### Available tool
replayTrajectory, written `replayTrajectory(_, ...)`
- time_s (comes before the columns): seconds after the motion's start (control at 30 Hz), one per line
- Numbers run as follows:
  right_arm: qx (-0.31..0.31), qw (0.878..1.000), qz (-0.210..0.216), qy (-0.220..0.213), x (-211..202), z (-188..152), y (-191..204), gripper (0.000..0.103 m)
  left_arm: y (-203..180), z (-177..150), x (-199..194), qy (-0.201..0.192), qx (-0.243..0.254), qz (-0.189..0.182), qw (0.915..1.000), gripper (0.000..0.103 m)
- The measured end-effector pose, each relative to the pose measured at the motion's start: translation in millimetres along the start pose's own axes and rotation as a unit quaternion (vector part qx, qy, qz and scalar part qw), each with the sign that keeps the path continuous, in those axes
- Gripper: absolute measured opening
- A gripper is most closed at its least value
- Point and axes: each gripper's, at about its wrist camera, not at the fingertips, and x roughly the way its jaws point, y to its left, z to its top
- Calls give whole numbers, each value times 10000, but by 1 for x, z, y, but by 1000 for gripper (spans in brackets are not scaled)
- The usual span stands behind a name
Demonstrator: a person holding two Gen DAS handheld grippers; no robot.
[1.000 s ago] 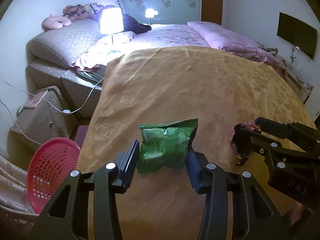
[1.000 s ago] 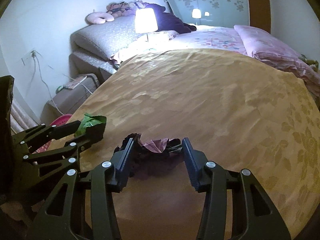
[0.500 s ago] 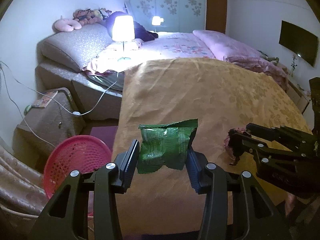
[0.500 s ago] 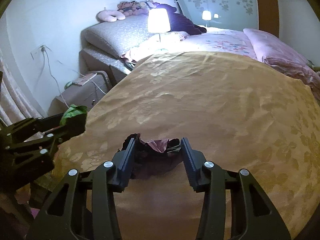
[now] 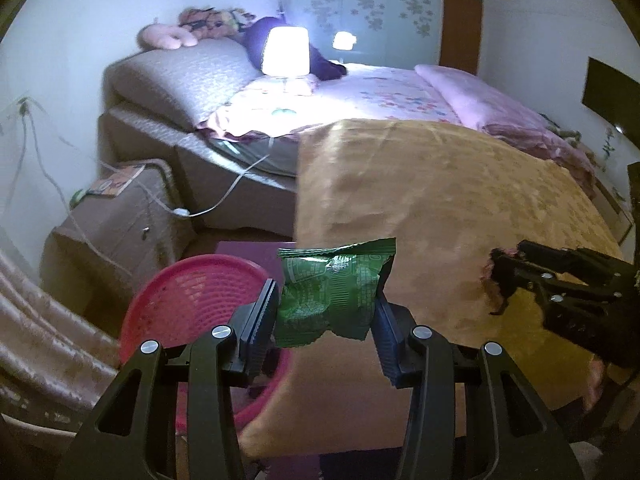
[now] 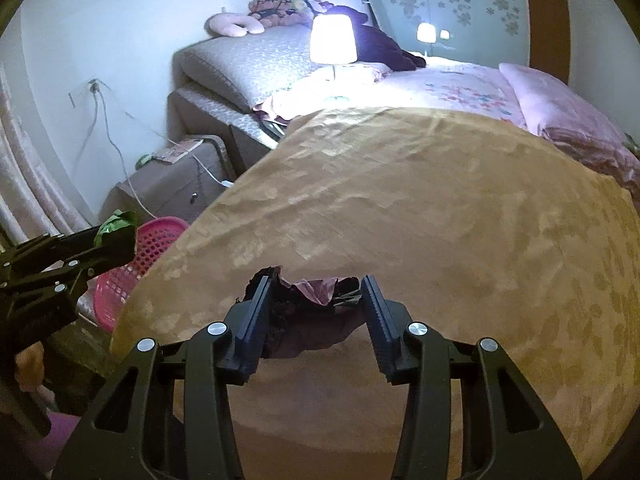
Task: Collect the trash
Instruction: 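Carry green packet in left tool and leaves in right tool over wastebasket, then open left tool dropping green packet while right tool drops leaves into basket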
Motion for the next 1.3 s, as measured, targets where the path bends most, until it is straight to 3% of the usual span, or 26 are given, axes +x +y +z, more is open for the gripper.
replayTrajectory(0.5,-659,9966,483,-43,20,33,76,44,91,-13,-3,19,-815,723,9940,43)
replayTrajectory(0.8,-811,9923,923,121,38,42,120,44,113,-15,-1,-5,-1019,1024,9895,43)
replayTrajectory(1.3,-926,9869,1266,369,63,52,159,44,139,-19,13,102,-1250,1251,9842,43)
